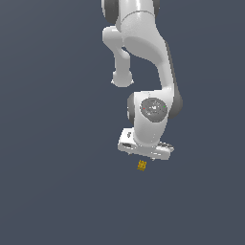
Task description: Pick up the object and move it to a goal position.
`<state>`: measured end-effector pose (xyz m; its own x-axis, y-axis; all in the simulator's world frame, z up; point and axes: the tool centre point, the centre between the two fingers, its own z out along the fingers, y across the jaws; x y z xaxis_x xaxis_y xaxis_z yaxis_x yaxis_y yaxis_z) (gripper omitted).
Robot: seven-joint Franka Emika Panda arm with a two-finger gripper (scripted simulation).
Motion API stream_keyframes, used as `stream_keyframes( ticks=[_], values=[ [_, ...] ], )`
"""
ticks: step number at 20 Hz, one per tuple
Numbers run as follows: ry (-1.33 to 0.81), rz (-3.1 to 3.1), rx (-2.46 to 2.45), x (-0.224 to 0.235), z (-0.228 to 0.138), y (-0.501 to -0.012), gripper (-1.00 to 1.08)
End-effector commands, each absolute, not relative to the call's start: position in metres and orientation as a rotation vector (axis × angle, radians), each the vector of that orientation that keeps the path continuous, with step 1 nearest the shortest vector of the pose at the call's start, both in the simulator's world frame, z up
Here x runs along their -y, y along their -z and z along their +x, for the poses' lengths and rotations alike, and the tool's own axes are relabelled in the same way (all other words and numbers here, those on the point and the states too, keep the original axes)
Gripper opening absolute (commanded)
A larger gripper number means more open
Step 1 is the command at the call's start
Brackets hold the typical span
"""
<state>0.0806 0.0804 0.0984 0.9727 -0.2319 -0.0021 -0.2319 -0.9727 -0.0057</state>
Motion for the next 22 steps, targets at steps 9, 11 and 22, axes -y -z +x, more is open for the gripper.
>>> stream_keyframes(
  ticks=[9,11,22],
  values=[
    [0.000,-3.096,-0.530,-0.096,0.098,-0.073,1.00],
    [0.000,-3.095,-0.537,-0.096,0.099,-0.072,1.00],
    [-0.001,-3.096,-0.535,-0.097,0.098,-0.040,1.00]
  ],
)
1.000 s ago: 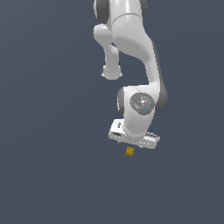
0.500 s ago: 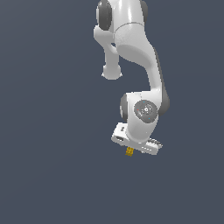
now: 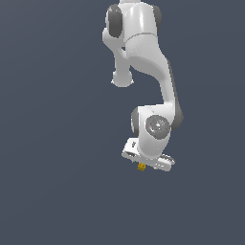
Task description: Pick up the object and move it to a goal position.
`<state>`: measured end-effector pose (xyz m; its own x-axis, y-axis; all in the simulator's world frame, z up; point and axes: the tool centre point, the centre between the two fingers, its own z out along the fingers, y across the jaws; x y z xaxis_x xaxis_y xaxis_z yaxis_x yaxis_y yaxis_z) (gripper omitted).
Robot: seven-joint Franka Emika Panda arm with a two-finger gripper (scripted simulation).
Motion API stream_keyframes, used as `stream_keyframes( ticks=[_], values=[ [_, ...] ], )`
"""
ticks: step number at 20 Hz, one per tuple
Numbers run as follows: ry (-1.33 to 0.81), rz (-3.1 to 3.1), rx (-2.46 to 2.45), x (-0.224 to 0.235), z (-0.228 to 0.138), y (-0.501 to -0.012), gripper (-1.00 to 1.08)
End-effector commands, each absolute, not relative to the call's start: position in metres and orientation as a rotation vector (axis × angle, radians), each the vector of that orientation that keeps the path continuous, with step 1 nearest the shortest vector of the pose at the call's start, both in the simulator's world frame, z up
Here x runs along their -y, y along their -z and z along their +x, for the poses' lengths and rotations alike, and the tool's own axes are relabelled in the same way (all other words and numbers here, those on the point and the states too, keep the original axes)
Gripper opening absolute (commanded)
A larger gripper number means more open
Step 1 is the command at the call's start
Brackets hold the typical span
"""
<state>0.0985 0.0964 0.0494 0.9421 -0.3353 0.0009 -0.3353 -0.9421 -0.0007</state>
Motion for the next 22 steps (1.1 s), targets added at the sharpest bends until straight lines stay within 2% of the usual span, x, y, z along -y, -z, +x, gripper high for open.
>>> stream_keyframes(
  ticks=[1,9,10,22],
  values=[
    [0.000,-3.095,-0.537,-0.096,0.098,-0.035,1.00],
    [0.000,-3.095,-0.538,-0.097,0.099,-0.022,1.00],
    [0.000,-3.095,-0.538,-0.097,0.099,-0.022,-1.00],
    [0.000,-3.095,-0.538,-0.097,0.099,-0.023,-1.00]
  ],
)
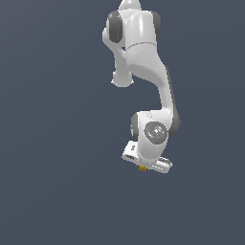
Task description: Pick up the object and move it to a goal position.
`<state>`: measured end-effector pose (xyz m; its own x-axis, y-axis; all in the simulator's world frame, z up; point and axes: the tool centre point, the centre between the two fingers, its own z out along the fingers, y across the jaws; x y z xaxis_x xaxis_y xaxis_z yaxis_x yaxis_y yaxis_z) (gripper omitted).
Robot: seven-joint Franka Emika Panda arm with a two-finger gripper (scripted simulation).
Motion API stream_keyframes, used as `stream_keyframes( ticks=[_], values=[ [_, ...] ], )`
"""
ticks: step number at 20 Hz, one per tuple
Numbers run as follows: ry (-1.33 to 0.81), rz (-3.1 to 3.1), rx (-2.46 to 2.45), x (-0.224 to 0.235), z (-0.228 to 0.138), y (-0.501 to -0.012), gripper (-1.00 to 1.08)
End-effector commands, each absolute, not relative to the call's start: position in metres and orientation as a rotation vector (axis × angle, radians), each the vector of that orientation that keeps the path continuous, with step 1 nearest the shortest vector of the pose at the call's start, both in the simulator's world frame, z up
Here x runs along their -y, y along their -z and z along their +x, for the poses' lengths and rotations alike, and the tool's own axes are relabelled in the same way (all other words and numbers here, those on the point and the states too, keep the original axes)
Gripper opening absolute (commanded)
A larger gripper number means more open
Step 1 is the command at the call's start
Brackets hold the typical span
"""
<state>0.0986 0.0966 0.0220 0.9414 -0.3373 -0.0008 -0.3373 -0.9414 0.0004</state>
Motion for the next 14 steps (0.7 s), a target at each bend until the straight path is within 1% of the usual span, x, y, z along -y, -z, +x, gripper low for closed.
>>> stream_keyframes(
  ticks=[1,8,14],
  values=[
    [0.000,3.095,0.538,-0.097,0.098,-0.024,-1.00],
    [0.000,3.095,0.538,-0.099,0.095,-0.049,-1.00],
    [0.000,3.095,0.538,-0.103,0.087,-0.094,-1.00]
  ],
)
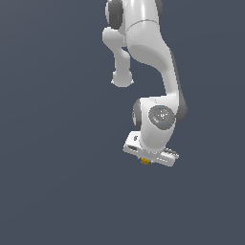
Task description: Pick up the object and move it to a goal position.
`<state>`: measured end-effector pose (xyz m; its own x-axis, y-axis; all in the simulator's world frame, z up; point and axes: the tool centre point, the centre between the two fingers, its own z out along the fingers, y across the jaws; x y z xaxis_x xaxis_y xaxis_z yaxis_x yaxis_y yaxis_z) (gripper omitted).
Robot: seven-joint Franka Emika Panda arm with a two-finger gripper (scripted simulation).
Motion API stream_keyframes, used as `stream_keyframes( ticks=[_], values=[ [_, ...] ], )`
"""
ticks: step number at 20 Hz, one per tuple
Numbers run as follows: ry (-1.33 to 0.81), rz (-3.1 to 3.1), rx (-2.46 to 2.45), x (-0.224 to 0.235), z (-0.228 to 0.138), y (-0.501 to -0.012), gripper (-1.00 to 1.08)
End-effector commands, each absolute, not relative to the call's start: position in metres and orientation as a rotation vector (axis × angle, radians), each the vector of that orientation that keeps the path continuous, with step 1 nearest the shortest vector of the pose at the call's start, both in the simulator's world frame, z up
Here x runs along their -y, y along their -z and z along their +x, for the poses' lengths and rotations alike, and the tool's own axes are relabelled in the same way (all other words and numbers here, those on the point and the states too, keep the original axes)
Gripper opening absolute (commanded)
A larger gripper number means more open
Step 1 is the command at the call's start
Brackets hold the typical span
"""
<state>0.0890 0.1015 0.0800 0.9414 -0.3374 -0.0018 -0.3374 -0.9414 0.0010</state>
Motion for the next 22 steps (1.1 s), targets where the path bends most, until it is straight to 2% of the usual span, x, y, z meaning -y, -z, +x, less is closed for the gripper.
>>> stream_keyframes(
  ticks=[1,22],
  values=[
    [0.000,3.095,0.538,-0.104,0.086,-0.104,-1.00],
    [0.001,3.095,0.539,-0.124,0.052,-0.345,-1.00]
  ],
)
